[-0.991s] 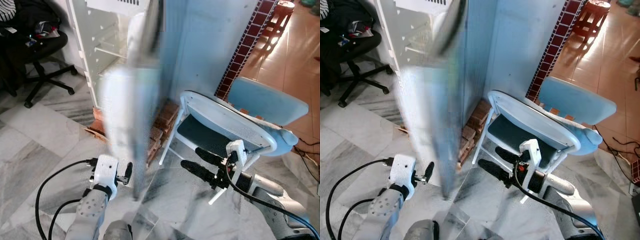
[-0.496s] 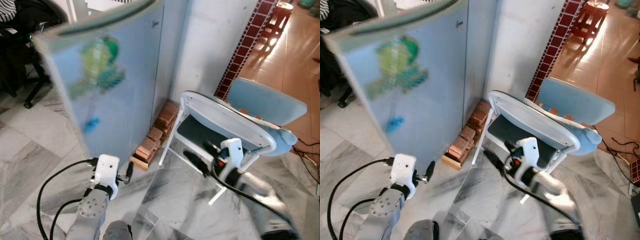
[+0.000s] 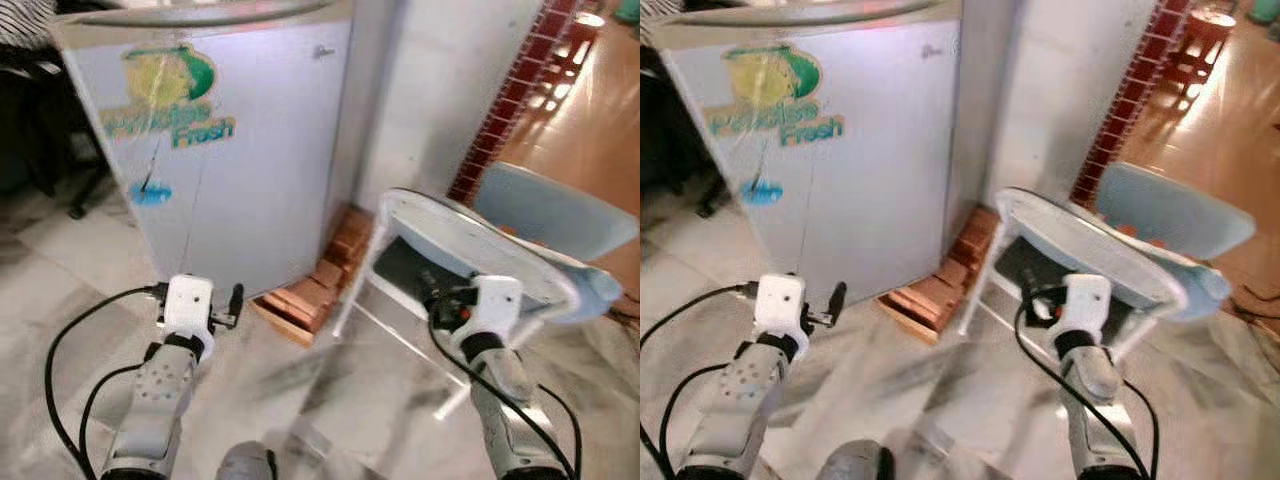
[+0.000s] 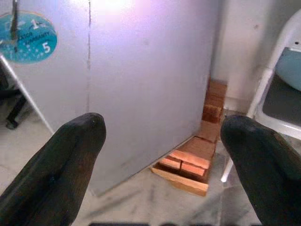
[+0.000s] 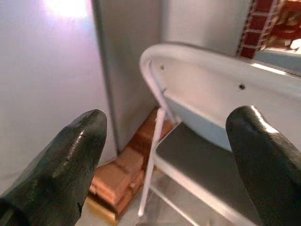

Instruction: Restocking fridge

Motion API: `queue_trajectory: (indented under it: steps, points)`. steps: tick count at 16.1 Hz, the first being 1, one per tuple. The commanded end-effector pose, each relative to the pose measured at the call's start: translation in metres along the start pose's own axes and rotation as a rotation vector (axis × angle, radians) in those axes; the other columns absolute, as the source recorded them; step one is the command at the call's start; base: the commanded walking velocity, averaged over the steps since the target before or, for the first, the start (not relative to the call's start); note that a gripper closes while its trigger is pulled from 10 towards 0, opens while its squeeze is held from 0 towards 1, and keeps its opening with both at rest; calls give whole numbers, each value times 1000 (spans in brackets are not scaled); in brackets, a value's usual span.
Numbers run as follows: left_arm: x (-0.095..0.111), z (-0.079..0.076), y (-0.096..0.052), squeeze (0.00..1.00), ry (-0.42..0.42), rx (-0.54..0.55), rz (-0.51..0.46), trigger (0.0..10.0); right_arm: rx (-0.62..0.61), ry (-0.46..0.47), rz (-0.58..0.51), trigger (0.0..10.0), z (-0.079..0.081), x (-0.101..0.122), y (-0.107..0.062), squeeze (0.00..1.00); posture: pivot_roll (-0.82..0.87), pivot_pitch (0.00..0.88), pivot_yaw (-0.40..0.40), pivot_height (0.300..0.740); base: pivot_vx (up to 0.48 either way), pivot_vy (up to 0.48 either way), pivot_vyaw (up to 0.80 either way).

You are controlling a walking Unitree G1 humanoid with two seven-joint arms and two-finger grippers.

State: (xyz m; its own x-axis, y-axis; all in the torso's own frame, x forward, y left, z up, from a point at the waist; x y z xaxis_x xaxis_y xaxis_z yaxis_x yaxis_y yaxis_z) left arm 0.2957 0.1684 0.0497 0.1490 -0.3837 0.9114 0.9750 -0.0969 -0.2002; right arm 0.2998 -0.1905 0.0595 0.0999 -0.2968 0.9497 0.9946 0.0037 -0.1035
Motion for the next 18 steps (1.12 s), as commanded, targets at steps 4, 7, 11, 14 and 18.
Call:
queue_trajectory:
  steps: [4, 7, 11, 14, 18]
  points:
    - [9, 16, -5, 0, -46, 58, -43, 10000, -105, -22, -61, 10000, -16, 7, -7, 0, 90, 69, -28, 740, -120, 424, 0]
    - [9, 14, 0, 0, -91, 79, -30, 10000, -176, -65, -93, 10000, -30, 14, -16, 0, 60, 72, -20, 740, -241, 417, 0]
    - [9, 12, 3, 0, -95, 45, -36, 10000, -244, -86, -85, 10000, -41, 11, -25, 0, 48, 44, -11, 740, -242, 416, 0]
    - [12, 22, 8, 0, -95, 81, -55, 10000, -244, -135, -61, 10000, -37, 3, -20, 0, 48, 35, -8, 740, 0, 460, 0]
    - [22, 14, 12, 0, -70, 39, -111, 10000, -204, -91, -38, 10000, -27, 0, -14, 0, 50, 32, -8, 740, 0, 238, 0]
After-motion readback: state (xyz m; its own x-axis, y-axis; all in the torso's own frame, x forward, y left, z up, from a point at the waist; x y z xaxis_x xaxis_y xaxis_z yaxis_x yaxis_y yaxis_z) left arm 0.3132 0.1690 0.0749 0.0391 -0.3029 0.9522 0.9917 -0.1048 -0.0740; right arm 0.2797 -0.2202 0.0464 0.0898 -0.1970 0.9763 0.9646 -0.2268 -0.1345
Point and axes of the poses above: a point about 5 cm out from each wrist's last joint towards the gripper, its own y axis pointing out of the wrist towards the gripper, its own x axis along the axis of the wrist's last joint, z = x × y, the point moved 4 cm from there along y, pointing out of the wrist towards the gripper, and after that the axes turned 13 degrees about y, right-handed, at the moved point
